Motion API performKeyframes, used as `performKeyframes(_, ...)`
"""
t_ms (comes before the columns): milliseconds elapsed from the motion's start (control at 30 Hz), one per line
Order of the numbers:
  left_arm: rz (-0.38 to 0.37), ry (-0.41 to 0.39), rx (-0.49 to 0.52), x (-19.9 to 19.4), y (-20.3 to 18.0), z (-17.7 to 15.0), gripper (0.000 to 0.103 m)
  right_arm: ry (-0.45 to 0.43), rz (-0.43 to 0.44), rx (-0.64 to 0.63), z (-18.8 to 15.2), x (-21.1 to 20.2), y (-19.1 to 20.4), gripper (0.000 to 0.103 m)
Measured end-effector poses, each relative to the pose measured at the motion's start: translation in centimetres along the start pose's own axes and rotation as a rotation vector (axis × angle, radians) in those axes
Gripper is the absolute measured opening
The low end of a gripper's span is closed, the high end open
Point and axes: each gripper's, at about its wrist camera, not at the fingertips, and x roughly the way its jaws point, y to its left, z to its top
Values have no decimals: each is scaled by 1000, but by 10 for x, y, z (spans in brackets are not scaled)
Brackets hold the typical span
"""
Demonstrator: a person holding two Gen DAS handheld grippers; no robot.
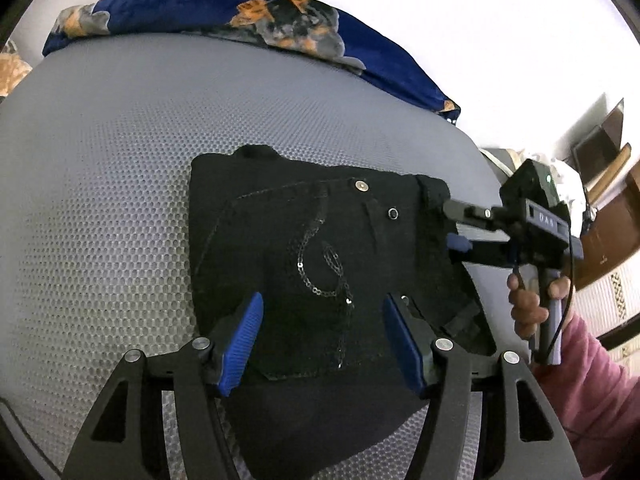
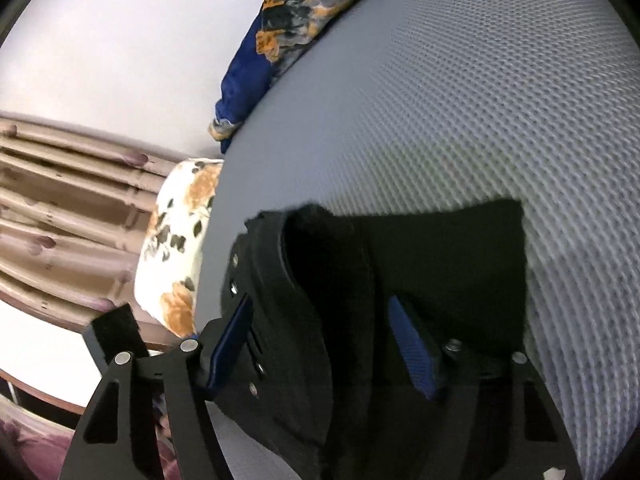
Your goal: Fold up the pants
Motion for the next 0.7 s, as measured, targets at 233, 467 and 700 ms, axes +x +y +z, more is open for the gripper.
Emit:
performKeyframes(233, 23, 7, 13, 10, -5, -1, 63, 2, -18, -15, 5, 9, 6, 60)
performKeyframes(467, 5, -3, -15, 17, -1, 4, 63, 12, -66, 22, 2, 11, 5, 38)
performKeyframes(700, 28, -49, -19, -1, 0, 10, 63, -81, -123, 5, -17, -11, 40, 12)
